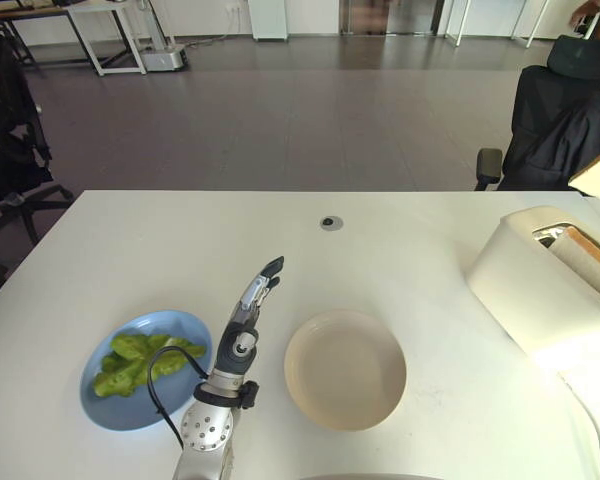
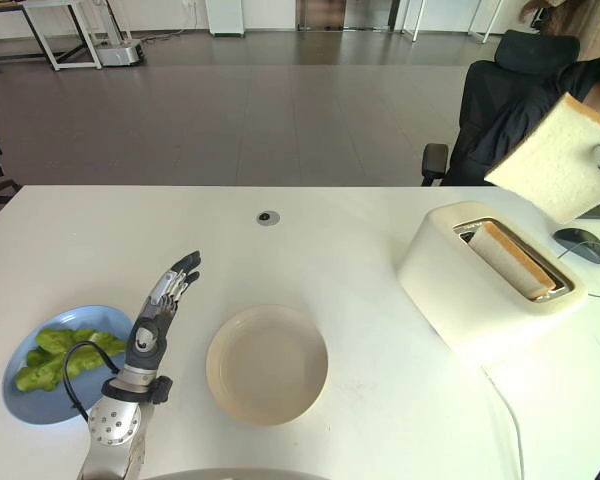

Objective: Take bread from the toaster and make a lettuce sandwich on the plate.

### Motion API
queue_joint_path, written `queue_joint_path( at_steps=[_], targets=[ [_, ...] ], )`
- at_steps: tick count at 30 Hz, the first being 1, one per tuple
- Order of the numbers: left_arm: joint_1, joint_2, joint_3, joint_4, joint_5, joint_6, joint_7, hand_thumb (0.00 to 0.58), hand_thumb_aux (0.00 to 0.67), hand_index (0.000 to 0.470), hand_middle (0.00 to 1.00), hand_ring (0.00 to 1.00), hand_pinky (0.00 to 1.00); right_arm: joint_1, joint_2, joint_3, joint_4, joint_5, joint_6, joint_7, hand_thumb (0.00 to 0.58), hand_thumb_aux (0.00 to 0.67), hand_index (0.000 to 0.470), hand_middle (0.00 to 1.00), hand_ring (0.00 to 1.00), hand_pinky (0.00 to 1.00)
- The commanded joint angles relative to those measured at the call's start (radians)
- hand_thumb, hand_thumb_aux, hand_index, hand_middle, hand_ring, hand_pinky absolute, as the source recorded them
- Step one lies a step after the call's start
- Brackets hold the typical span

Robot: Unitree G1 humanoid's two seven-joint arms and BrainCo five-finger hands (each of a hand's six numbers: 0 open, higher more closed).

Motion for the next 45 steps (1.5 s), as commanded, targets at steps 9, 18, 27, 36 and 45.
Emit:
queue_joint_path(
  at_steps=[9, 18, 27, 36, 45],
  targets=[
    [-0.027, 0.087, 0.154, -0.185, 0.108, 0.236, 0.047, 0.000, 0.000, 0.000, 0.00, 0.00, 0.00, 0.129, 0.224, 0.356, -0.629, 0.201, 0.267, 0.201, 0.580, 0.670, 0.470, 0.00, 0.00, 0.00],
    [0.019, 0.248, 0.440, -0.340, 0.094, 0.359, 0.018, 0.000, 0.000, 0.000, 0.00, 0.00, 0.00, 0.067, 0.394, 0.776, -0.609, 0.003, 0.325, 0.313, 0.580, 0.670, 0.470, 0.00, 0.00, 0.00],
    [0.164, 0.375, 0.618, -0.211, 0.161, 0.257, -0.039, 0.000, 0.000, 0.000, 0.00, 0.00, 0.00, 0.001, 0.511, 0.930, -0.473, -0.252, 0.205, 0.272, 0.580, 0.670, 0.470, 0.00, 0.00, 0.00],
    [0.227, 0.401, 0.703, -0.150, 0.126, 0.210, -0.061, 0.000, 0.000, 0.000, 0.00, 0.00, 0.00, -0.023, 0.577, 0.941, -0.397, -0.379, 0.152, 0.204, 0.000, 0.000, 0.000, 0.00, 0.00, 0.00],
    [0.199, 0.481, 0.629, 0.022, 0.458, 0.147, 0.044, 0.000, 0.000, 0.000, 0.00, 0.00, 0.00, 0.003, 0.602, 0.884, -0.415, -0.394, 0.122, 0.127, 0.000, 0.000, 0.000, 0.00, 0.00, 0.00]
  ],
)
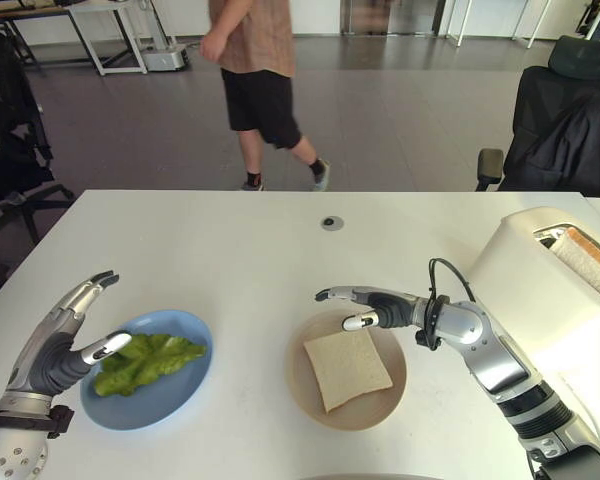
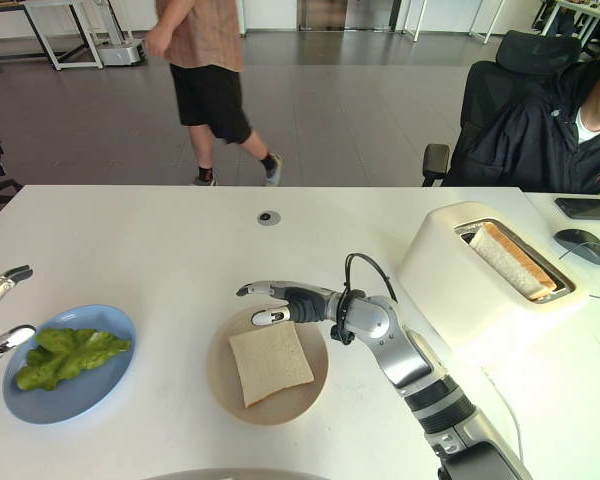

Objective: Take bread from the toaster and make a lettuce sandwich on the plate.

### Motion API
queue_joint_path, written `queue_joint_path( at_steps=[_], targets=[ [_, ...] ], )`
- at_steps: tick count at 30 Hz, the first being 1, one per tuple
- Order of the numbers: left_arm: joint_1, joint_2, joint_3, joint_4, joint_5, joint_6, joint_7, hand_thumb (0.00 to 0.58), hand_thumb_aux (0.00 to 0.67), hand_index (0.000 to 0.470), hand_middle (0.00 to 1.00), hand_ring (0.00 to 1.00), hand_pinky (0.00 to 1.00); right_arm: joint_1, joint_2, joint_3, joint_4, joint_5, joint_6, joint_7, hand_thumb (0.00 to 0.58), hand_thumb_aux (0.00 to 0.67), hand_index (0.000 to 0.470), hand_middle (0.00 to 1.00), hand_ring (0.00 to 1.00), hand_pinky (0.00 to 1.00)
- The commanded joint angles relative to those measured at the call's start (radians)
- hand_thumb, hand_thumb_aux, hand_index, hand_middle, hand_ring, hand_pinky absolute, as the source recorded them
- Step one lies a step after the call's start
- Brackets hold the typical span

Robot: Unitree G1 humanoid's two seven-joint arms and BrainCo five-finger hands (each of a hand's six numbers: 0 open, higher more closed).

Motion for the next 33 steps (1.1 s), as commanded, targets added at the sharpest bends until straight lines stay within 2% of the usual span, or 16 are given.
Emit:
queue_joint_path(
  at_steps=[1, 2, 3, 4, 6, 8, 9, 11, 14, 15, 24, 26, 28, 29, 33],
  targets=[
    [-0.019, 0.063, -0.072, 0.109, 0.233, -0.019, 0.087, 0.000, 0.000, 0.000, 0.00, 0.00, 0.00, 0.021, 0.006, -0.044, -0.024, 0.014, -0.012, -0.023, 0.000, 0.000, 0.000, 0.00, 0.00, 0.00],
    [-0.030, 0.073, -0.099, 0.145, 0.281, -0.022, 0.113, 0.066, 0.039, 0.028, 0.00, 0.00, 0.00, 0.031, 0.010, -0.060, -0.035, 0.027, -0.012, -0.031, 0.000, 0.000, 0.000, 0.00, 0.00, 0.00],
    [-0.037, 0.087, -0.130, 0.181, 0.334, -0.018, 0.141, 0.179, 0.113, 0.079, 0.00, 0.00, 0.00, 0.038, 0.013, -0.073, -0.042, 0.038, -0.016, -0.038, 0.000, 0.000, 0.000, 0.00, 0.00, 0.00],
    [-0.044, 0.100, -0.158, 0.216, 0.381, -0.014, 0.169, 0.179, 0.113, 0.079, 0.00, 0.00, 0.00, 0.046, 0.016, -0.085, -0.047, 0.049, -0.016, -0.042, 0.000, 0.000, 0.000, 0.00, 0.00, 0.00],
    [-0.050, 0.127, -0.206, 0.274, 0.455, -0.002, 0.217, 0.265, 0.176, 0.123, 0.00, 0.00, 0.00, 0.055, 0.016, -0.103, -0.044, 0.061, -0.021, -0.047, 0.000, 0.000, 0.000, 0.00, 0.00, 0.00],
    [-0.053, 0.147, -0.235, 0.311, 0.489, 0.008, 0.250, 0.275, 0.184, 0.129, 0.00, 0.00, 0.00, 0.057, 0.016, -0.115, -0.032, 0.065, -0.028, -0.050, 0.000, 0.000, 0.000, 0.00, 0.00, 0.00],
    [-0.054, 0.156, -0.246, 0.323, 0.492, 0.010, 0.260, 0.313, 0.215, 0.151, 0.00, 0.00, 0.00, 0.058, 0.017, -0.118, -0.027, 0.064, -0.031, -0.051, 0.000, 0.000, 0.000, 0.00, 0.00, 0.00],
    [-0.054, 0.171, -0.264, 0.334, 0.481, 0.010, 0.267, 0.468, 0.376, 0.264, 0.00, 0.00, 0.00, 0.062, 0.020, -0.118, -0.020, 0.054, -0.034, -0.057, 0.000, 0.000, 0.000, 0.00, 0.00, 0.00],
    [-0.050, 0.187, -0.280, 0.338, 0.470, 0.014, 0.279, 0.466, 0.373, 0.262, 0.00, 0.00, 0.00, 0.056, 0.022, -0.116, 0.003, 0.025, -0.042, -0.078, 0.000, 0.000, 0.000, 0.00, 0.00, 0.00],
    [-0.048, 0.190, -0.285, 0.340, 0.466, 0.015, 0.282, 0.449, 0.352, 0.247, 0.00, 0.00, 0.00, 0.055, 0.023, -0.116, 0.006, 0.026, -0.043, -0.080, 0.000, 0.000, 0.000, 0.00, 0.00, 0.00],
    [-0.034, 0.212, -0.322, 0.352, 0.453, 0.034, 0.305, 0.491, 0.407, 0.286, 0.00, 0.00, 0.00, 0.058, 0.033, -0.112, -0.006, 0.034, -0.042, -0.074, 0.000, 0.000, 0.000, 0.00, 0.00, 0.00],
    [-0.030, 0.215, -0.328, 0.353, 0.451, 0.038, 0.309, 0.538, 0.489, 0.343, 0.00, 0.00, 0.00, 0.058, 0.035, -0.111, -0.010, 0.035, -0.041, -0.072, 0.000, 0.000, 0.000, 0.00, 0.00, 0.00],
    [-0.030, 0.218, -0.337, 0.354, 0.448, 0.042, 0.313, 0.557, 0.536, 0.376, 0.00, 0.00, 0.00, 0.058, 0.037, -0.111, -0.010, 0.036, -0.042, -0.071, 0.000, 0.000, 0.000, 0.00, 0.00, 0.00],
    [-0.032, 0.220, -0.342, 0.356, 0.446, 0.043, 0.315, 0.570, 0.583, 0.409, 0.00, 0.00, 0.00, 0.058, 0.038, -0.111, -0.010, 0.035, -0.041, -0.072, 0.000, 0.000, 0.000, 0.00, 0.00, 0.00],
    [-0.038, 0.226, -0.357, 0.361, 0.441, 0.049, 0.321, 0.580, 0.667, 0.468, 0.00, 0.00, 0.00, 0.056, 0.042, -0.113, -0.009, 0.037, -0.042, -0.074, 0.000, 0.000, 0.000, 0.00, 0.00, 0.00]
  ],
)
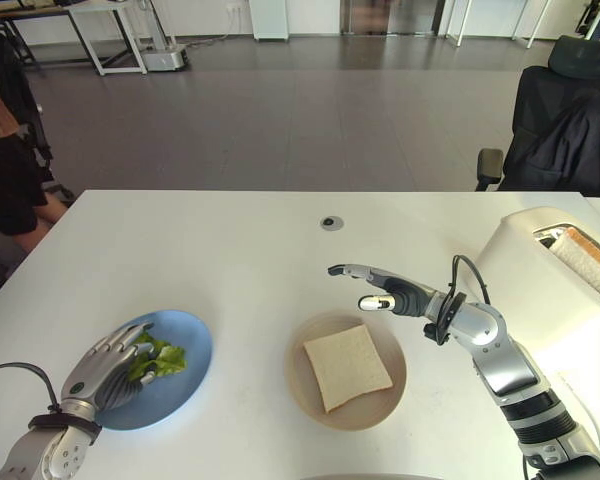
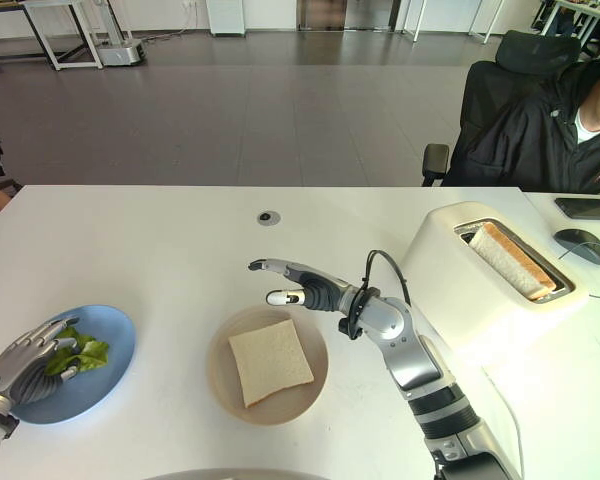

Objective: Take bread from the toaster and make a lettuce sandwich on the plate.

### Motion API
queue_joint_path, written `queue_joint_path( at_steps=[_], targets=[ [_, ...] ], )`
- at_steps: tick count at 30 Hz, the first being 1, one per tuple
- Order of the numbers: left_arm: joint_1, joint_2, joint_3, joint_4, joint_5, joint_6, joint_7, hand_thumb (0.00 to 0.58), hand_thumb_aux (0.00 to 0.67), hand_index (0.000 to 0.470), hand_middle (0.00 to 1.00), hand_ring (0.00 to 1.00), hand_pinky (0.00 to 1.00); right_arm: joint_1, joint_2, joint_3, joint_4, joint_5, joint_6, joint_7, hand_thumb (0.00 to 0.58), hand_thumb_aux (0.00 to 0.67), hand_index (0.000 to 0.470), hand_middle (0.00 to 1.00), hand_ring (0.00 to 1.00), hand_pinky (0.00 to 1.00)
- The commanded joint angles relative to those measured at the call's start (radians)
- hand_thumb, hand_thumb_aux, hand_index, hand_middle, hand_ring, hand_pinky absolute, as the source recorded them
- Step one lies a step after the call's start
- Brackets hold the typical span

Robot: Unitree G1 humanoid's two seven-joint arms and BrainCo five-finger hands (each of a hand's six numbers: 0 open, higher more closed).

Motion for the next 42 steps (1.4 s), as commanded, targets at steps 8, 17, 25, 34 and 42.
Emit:
queue_joint_path(
  at_steps=[8, 17, 25, 34, 42],
  targets=[
    [0.090, 0.014, 0.097, -0.225, -0.035, 0.053, -0.020, 0.580, 0.670, 0.470, 0.00, 0.00, 0.00, 0.004, 0.004, -0.029, -0.005, 0.014, -0.007, -0.013, 0.000, 0.000, 0.000, 0.00, 0.00, 0.00],
    [-0.008, -0.167, -0.094, -0.805, -0.150, 0.157, -0.262, 0.580, 0.670, 0.470, 0.00, 0.00, 0.00, 0.009, -0.034, -0.225, 0.064, 0.080, -0.028, -0.089, 0.000, 0.000, 0.000, 0.00, 0.00, 0.00],
    [-0.299, -0.399, -0.671, -0.564, 0.248, 0.172, -0.337, 0.580, 0.670, 0.470, 0.00, 0.00, 0.00, 0.020, -0.039, -0.273, 0.132, 0.095, -0.071, -0.102, 0.000, 0.000, 0.000, 0.00, 0.00, 0.00],
    [-0.307, -0.391, -0.716, -0.510, 0.306, 0.191, -0.298, 0.580, 0.654, 0.459, 0.00, 0.00, 0.00, 0.038, -0.033, -0.256, 0.121, 0.094, -0.090, -0.095, 0.000, 0.000, 0.000, 0.00, 0.00, 0.00],
    [-0.298, -0.386, -0.722, -0.533, 0.295, 0.202, -0.297, 0.398, 0.294, 0.206, 0.00, 0.00, 0.00, 0.036, -0.035, -0.248, 0.122, 0.097, -0.096, -0.080, 0.000, 0.000, 0.000, 0.00, 0.00, 0.00]
  ],
)
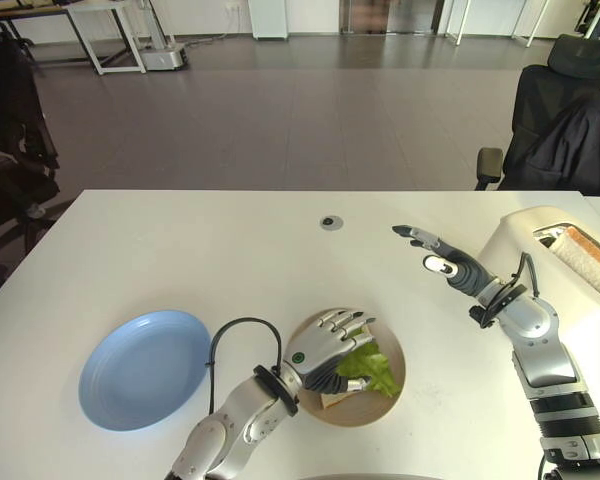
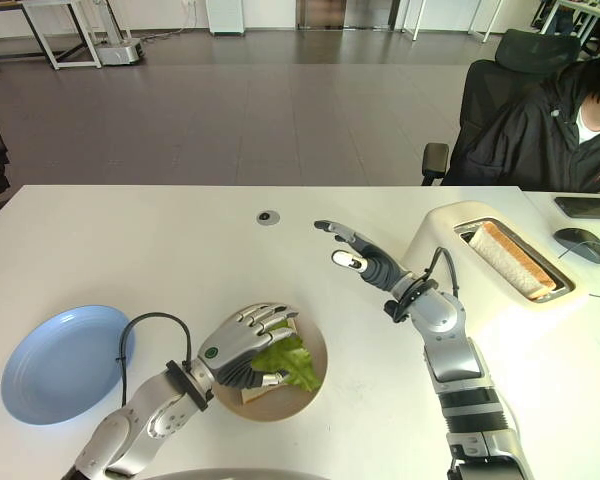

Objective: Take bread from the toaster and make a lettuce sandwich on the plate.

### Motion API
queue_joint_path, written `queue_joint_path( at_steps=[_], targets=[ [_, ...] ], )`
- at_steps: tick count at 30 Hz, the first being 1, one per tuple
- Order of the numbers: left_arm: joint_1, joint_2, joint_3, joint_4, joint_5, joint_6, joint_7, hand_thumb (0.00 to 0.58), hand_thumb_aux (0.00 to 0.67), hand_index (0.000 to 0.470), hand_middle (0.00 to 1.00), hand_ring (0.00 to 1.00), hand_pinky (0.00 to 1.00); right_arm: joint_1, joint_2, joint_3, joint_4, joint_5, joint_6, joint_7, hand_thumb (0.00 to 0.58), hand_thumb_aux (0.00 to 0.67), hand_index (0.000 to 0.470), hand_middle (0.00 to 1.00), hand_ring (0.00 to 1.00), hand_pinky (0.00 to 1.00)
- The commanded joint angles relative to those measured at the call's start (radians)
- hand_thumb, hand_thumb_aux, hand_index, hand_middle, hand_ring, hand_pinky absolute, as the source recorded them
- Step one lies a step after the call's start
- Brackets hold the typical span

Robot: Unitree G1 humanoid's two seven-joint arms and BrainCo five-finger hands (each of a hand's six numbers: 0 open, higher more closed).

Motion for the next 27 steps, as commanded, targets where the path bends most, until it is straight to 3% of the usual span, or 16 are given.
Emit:
queue_joint_path(
  at_steps=[1, 4, 7, 9, 10, 11, 14, 20, 27],
  targets=[
    [0.011, 0.024, 0.018, -0.037, -0.008, 0.009, -0.013, 0.436, 0.336, 0.236, 0.00, 0.00, 0.00, 0.006, -0.003, 0.006, -0.009, 0.011, 0.001, 0.014, 0.000, 0.000, 0.000, 0.00, 0.00, 0.00],
    [0.032, 0.055, 0.049, -0.088, -0.016, 0.012, -0.031, 0.436, 0.336, 0.236, 0.00, 0.00, 0.00, 0.011, -0.008, 0.002, -0.016, 0.013, 0.005, 0.017, 0.000, 0.000, 0.000, 0.00, 0.00, 0.00],
    [0.081, 0.083, 0.092, -0.157, -0.039, 0.014, -0.034, 0.374, 0.271, 0.190, 0.00, 0.00, 0.00, 0.023, -0.030, -0.020, -0.034, 0.002, -0.024, 0.009, 0.000, 0.000, 0.000, 0.00, 0.00, 0.00],
    [0.107, 0.068, 0.115, -0.175, -0.116, 0.004, -0.009, 0.209, 0.134, 0.094, 0.00, 0.00, 0.00, 0.048, -0.101, -0.113, -0.116, -0.060, -0.070, -0.038, 0.000, 0.000, 0.000, 0.00, 0.00, 0.00],
    [0.117, 0.053, 0.124, -0.170, -0.170, -0.005, 0.006, 0.079, 0.047, 0.033, 0.00, 0.00, 0.00, 0.067, -0.153, -0.186, -0.169, -0.103, -0.087, -0.059, 0.000, 0.000, 0.000, 0.00, 0.00, 0.00],
    [0.124, 0.035, 0.132, -0.159, -0.234, -0.016, 0.021, 0.000, 0.000, 0.000, 0.00, 0.00, 0.00, 0.085, -0.213, -0.271, -0.209, -0.150, -0.104, -0.076, 0.000, 0.000, 0.000, 0.00, 0.00, 0.00],
    [0.135, 0.000, 0.160, -0.121, -0.349, -0.035, 0.063, 0.000, 0.000, 0.000, 0.00, 0.00, 0.00, 0.099, -0.353, -0.439, -0.211, -0.180, -0.120, -0.073, 0.000, 0.000, 0.000, 0.00, 0.00, 0.00],
    [0.133, -0.078, 0.176, -0.016, -0.536, -0.110, 0.130, 0.000, 0.000, 0.000, 0.00, 0.00, 0.00, 0.200, -0.509, -0.541, 0.015, -0.307, -0.113, -0.115, 0.000, 0.000, 0.000, 0.00, 0.00, 0.00],
    [0.080, -0.118, 0.228, 0.048, -0.638, -0.155, 0.149, 0.000, 0.000, 0.000, 0.00, 0.00, 0.00, 0.312, -0.520, -0.546, 0.147, -0.343, -0.076, -0.183, 0.000, 0.000, 0.000, 0.00, 0.00, 0.00]
  ],
)
